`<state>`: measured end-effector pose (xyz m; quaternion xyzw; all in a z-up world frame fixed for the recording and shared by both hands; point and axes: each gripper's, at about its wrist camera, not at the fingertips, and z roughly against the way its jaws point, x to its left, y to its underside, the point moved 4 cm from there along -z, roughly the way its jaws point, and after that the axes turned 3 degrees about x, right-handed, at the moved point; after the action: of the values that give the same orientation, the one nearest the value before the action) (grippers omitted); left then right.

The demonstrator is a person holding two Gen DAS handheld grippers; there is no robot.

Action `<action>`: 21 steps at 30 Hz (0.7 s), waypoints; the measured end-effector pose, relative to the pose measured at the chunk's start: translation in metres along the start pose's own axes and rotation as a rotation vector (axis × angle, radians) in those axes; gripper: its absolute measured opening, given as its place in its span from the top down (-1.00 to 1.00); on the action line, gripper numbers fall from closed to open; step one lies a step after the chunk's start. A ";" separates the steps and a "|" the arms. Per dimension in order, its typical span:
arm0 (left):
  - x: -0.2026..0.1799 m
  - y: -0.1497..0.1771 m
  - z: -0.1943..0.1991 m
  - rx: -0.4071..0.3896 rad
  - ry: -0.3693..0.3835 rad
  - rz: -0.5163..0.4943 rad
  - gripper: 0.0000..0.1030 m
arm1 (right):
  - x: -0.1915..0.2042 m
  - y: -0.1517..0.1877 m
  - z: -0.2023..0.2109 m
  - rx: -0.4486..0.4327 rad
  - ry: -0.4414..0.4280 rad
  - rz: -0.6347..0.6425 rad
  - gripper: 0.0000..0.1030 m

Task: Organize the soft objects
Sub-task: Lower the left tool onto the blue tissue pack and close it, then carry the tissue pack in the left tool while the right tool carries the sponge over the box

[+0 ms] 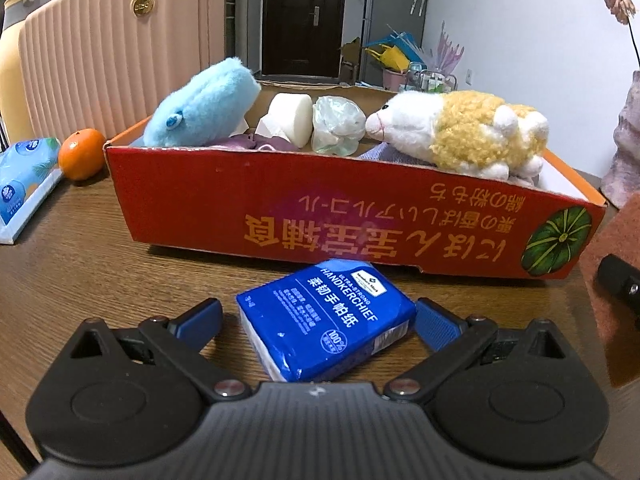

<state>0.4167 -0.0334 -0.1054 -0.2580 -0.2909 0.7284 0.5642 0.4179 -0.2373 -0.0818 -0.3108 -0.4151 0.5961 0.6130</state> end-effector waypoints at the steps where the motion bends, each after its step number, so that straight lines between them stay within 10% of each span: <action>1: 0.000 0.001 -0.001 0.007 -0.001 -0.001 -1.00 | 0.000 0.000 0.000 0.003 -0.001 -0.004 0.41; 21: 0.001 0.001 0.006 -0.011 0.017 -0.043 -0.70 | -0.007 0.000 -0.002 0.012 -0.016 -0.027 0.41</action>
<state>0.4116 -0.0337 -0.1025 -0.2608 -0.2956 0.7125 0.5805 0.4197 -0.2445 -0.0834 -0.2965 -0.4206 0.5929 0.6195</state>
